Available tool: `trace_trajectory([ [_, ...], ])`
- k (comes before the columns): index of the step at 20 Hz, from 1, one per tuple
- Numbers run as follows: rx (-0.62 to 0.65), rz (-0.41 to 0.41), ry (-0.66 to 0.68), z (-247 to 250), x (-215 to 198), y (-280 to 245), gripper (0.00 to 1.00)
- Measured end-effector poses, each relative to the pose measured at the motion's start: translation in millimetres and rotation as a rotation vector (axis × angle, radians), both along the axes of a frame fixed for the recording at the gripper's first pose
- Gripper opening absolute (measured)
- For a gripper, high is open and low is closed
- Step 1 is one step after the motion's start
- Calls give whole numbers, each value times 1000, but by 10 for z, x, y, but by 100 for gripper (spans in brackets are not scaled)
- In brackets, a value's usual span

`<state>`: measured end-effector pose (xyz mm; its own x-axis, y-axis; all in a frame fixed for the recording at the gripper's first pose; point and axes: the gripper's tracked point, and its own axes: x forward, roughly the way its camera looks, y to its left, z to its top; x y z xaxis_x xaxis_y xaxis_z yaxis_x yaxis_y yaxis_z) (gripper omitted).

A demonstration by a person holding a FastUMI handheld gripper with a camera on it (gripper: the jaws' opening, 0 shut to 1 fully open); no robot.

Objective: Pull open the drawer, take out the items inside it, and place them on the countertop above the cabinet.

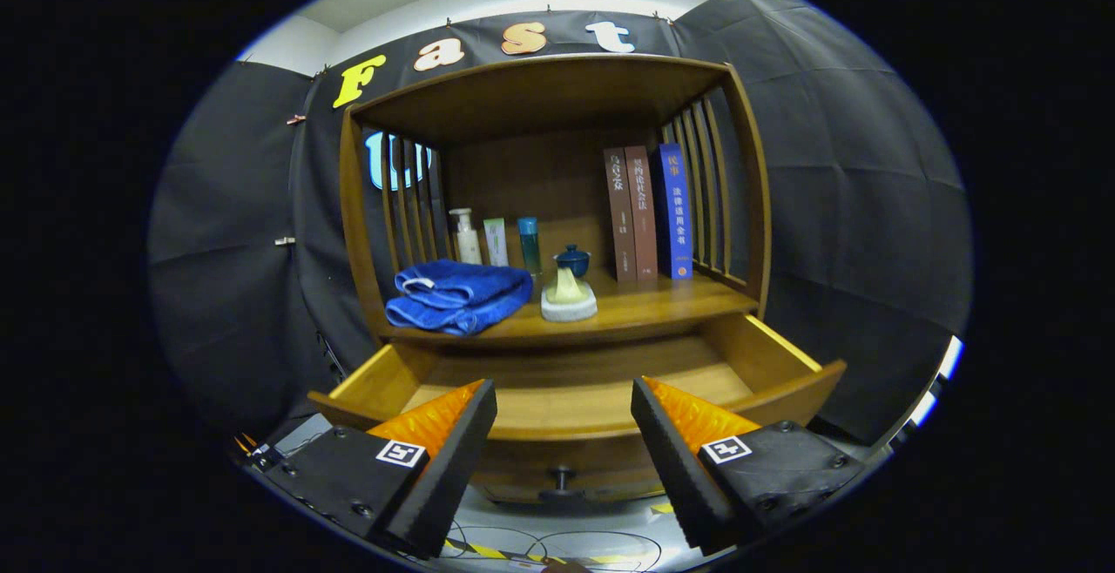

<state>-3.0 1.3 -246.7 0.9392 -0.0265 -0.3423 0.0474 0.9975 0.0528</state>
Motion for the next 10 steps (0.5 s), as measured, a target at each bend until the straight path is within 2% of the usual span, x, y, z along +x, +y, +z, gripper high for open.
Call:
trace_trajectory([
  [4, 21, -12, 70, -535, -116, -13, 100],
  [10, -24, -11, 94, -794, 38, -15, 100],
])
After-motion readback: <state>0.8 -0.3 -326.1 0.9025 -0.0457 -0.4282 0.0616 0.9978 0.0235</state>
